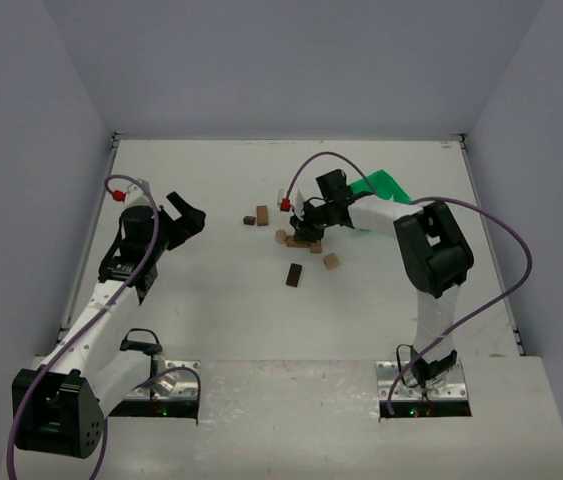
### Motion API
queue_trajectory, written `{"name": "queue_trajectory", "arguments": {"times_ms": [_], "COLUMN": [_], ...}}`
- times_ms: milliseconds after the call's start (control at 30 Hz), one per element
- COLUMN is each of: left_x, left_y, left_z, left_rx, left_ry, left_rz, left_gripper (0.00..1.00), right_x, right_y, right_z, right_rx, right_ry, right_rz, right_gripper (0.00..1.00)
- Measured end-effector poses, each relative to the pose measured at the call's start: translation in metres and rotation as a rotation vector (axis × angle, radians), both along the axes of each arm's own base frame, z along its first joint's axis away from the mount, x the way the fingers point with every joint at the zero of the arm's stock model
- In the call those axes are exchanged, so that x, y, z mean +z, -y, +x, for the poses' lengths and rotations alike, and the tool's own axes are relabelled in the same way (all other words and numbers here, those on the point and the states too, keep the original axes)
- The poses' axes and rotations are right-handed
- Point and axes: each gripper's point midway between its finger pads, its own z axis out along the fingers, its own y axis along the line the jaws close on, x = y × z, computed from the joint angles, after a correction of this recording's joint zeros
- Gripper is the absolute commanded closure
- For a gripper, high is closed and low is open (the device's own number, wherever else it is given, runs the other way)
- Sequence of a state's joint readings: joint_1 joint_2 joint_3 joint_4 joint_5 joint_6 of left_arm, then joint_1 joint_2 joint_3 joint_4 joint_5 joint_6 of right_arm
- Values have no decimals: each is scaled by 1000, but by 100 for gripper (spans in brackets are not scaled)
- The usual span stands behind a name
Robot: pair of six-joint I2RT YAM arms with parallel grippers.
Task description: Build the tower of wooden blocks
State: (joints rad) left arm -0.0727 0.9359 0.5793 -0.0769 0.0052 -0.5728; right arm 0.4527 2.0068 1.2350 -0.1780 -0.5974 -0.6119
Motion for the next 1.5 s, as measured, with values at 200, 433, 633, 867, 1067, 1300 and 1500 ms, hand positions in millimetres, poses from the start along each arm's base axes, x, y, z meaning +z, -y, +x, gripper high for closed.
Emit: {"name": "queue_trajectory", "arguments": {"times_ms": [200, 433, 633, 867, 1067, 1300, 1500], "left_x": [4, 10, 10, 6, 5, 5, 9], "left_y": [1, 4, 4, 4, 4, 4, 4], "left_z": [-2, -4, -5, -6, -7, -7, -8], "left_rx": [-7, -22, -24, -23, -23, -23, -25], "left_ry": [14, 35, 35, 27, 24, 25, 36], "left_rz": [-4, -12, -13, -12, -12, -12, -14], "left_gripper": [0, 0, 0, 0, 0, 0, 0], "right_x": [33, 40, 4, -21, -21, -19, 24], "right_y": [-1, -5, 6, 15, 8, 4, -2], "right_z": [0, -4, -7, -4, 10, 2, -10], "right_rx": [-50, -61, -89, -130, -167, -200, -367], "right_ry": [50, 94, 45, 29, 75, 128, 131], "right_rz": [23, -23, -123, -215, -226, -249, -213], "right_gripper": [64, 36, 32, 33, 78, 91, 93]}}
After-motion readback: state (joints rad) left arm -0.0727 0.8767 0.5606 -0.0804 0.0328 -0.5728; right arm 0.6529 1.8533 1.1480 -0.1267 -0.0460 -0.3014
